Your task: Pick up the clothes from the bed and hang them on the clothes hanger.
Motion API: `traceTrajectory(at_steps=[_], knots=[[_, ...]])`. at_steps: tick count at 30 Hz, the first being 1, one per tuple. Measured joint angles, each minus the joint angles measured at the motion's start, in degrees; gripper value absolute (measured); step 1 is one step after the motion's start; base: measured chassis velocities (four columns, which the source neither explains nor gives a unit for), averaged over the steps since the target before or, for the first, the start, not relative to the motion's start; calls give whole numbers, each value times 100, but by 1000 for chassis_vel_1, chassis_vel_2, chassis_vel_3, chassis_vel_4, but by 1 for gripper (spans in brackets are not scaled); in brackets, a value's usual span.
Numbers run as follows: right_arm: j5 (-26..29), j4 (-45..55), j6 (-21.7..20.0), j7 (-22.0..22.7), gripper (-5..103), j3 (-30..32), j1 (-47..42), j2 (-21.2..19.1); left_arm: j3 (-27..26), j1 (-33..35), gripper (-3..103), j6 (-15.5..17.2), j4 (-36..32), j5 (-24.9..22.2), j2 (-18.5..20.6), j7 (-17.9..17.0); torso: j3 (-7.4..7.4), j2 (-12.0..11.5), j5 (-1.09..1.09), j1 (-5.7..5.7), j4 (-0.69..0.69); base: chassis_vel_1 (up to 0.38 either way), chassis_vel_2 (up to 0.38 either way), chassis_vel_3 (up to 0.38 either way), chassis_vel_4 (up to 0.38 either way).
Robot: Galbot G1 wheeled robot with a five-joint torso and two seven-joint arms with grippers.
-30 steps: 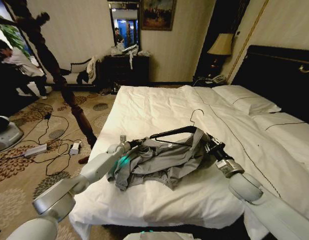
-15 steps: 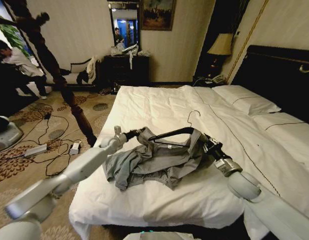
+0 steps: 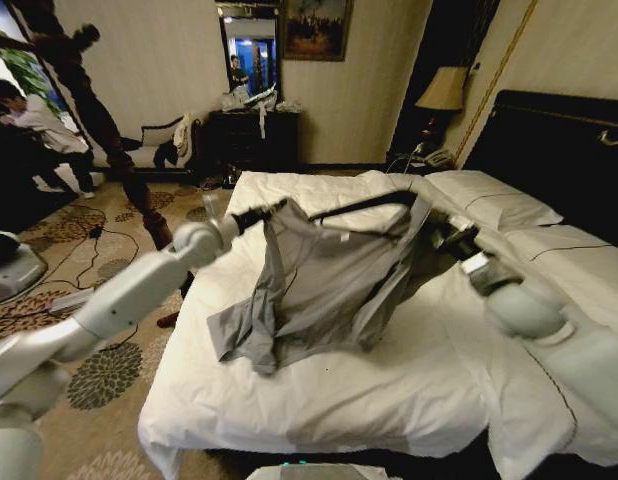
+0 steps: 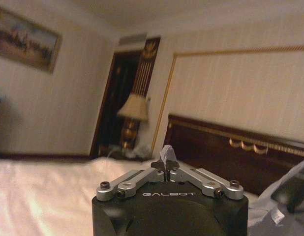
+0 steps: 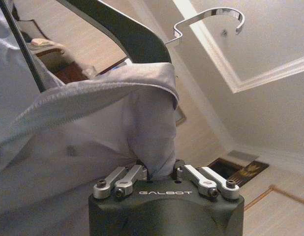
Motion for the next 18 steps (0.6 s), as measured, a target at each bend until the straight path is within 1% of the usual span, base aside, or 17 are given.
traceTrajectory(at_steps=[2,3,6,8,9,12,14,16,17,18], knots=[[288,57,7,3,19,52,151,-223,82,-490,0,52,-5,-244,-77,-92,-1,0,5,-1,1,0,0,0,0],[288,57,7,3,19,52,151,-223,82,-490,0,52,-5,-244,-77,-92,-1,0,5,-1,1,0,0,0,0],[316,197,-4,17,19,74,126,-266,187,-859,0,89,-64,-467,-119,-159,-1,0,6,0,-4,0,0,0,0],[184,282,-34,40,19,87,-55,-155,285,-1094,0,130,-191,-642,-54,-225,-1,0,7,-1,-1,0,0,0,0],[184,282,-34,40,19,87,-55,-155,285,-1094,0,130,-191,-642,-54,-225,-1,0,7,-1,-1,0,0,0,0],[-58,254,-48,46,19,24,-181,89,434,-1219,0,182,-410,-737,63,-311,-1,0,5,-1,4,0,0,0,0],[-122,241,-51,39,19,-9,-187,148,467,-1237,0,194,-452,-753,63,-350,0,0,4,-1,5,0,0,0,0],[-253,208,-54,19,19,-78,-190,254,562,-1304,0,218,-528,-774,-21,-435,-1,0,4,-1,5,0,0,0,0],[-326,168,-71,9,19,-119,-212,350,660,-1369,0,237,-596,-798,-194,-479,0,0,6,-1,-1,0,0,0,0],[-345,139,-80,9,19,-134,-217,386,699,-1390,0,243,-648,-814,-264,-502,-1,0,6,0,-4,0,0,0,0]])
